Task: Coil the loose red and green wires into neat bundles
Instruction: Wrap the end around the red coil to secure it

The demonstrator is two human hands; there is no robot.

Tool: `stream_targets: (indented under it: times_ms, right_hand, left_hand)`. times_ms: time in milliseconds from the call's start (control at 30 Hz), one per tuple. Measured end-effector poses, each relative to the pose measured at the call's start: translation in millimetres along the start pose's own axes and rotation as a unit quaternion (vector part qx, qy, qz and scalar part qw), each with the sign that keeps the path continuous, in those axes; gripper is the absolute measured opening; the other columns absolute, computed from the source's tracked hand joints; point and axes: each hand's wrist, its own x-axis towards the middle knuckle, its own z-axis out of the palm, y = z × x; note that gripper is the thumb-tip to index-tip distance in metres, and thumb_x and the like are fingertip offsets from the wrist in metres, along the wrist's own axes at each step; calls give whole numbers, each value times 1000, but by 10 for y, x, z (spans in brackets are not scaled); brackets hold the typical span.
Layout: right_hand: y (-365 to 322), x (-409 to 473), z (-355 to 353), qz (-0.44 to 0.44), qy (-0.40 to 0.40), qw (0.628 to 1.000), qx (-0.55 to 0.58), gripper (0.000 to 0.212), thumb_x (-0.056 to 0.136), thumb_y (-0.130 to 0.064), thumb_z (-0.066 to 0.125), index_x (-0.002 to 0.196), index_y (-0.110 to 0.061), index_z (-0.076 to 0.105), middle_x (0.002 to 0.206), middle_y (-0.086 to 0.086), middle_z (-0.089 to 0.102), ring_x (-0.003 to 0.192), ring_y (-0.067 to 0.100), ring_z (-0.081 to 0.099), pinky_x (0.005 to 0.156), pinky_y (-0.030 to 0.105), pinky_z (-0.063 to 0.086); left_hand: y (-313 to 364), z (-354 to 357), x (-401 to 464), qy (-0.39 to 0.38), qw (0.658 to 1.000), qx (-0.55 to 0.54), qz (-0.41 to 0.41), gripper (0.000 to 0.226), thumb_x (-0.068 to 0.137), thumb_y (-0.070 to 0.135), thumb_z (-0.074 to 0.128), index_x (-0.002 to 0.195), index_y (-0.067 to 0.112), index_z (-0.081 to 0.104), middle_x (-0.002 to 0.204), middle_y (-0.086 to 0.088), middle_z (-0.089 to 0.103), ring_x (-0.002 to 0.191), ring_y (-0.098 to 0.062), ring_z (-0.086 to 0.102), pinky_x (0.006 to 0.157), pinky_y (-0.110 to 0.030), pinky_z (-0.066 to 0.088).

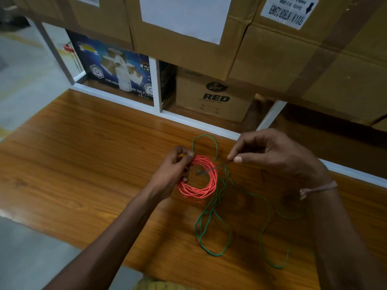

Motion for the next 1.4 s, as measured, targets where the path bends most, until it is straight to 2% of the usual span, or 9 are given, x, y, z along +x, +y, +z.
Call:
stream_targets:
  times_ms: [100,267,433,767,867,1000,1200,1300,1400]
  right_hand:
    - [103,92,80,9,-25,997,-77,12,92,-15,81,97,-25,83,92,1,78,89,20,73,80,42,60]
    - [310,251,439,-41,85,979,-181,24,83,-2,84,90,-25,83,86,-11,74,79,4,71,73,36,62]
    - [278,231,682,-123,165,944,-257,22,80,3,79,85,-18,76,86,-7,66,77,9,63,67,34,56]
    - [333,200,793,-134,189,940,-250,18,81,0,82,88,-15,77,87,-5,66,78,10,64,66,35,56]
    - [338,199,806,-128,203,953,-187,16,83,-3,82,91,-16,80,88,-6,69,80,7,66,68,30,56]
    - [295,174,879,-54,242,968,46,26,88,-4,82,110,-17,76,92,-2,75,85,13,73,76,28,61]
    - [352,216,1032,2,294,895,336,36,86,-2,82,116,-10,62,95,10,70,101,36,76,78,27,59]
    - [326,174,1030,2,284,882,376,35,91,2,75,120,-7,57,100,15,67,104,44,75,70,24,58]
    - [302,142,1030,19,290,897,332,33,93,5,74,119,-7,58,96,9,67,81,20,73,63,26,54]
  left_hand:
    - [2,30,-4,3,1000,30,6,12,110,26,57,111,14,59,83,-5,57,59,-9,50,53,-24,45]
    - [-4,80,-15,13,998,56,18,14,111,27,56,113,14,59,80,-4,55,59,-9,51,53,-24,47]
    - [-4,73,-19,8,997,73,3,18,111,33,55,117,16,59,88,-9,62,60,-10,54,54,-27,48]
    - [-53,109,-9,33,997,71,28,13,108,30,62,110,16,62,90,-11,73,55,-9,51,54,-31,45]
    - [-46,131,-23,60,993,69,67,8,106,22,66,105,15,64,79,3,67,53,-2,50,54,-25,41]
    - [3,161,-80,63,996,11,70,21,104,21,70,123,21,65,81,3,76,58,-16,47,52,-29,39]
    - [-46,175,-98,52,995,20,79,18,106,26,66,111,19,81,79,0,71,58,-11,49,54,-30,40]
    - [-53,156,-117,48,996,19,79,19,105,27,67,109,16,81,76,1,69,57,-10,50,54,-30,41]
    - [-71,159,-148,43,995,18,88,18,105,27,69,107,14,81,83,-7,73,55,-9,49,52,-30,39]
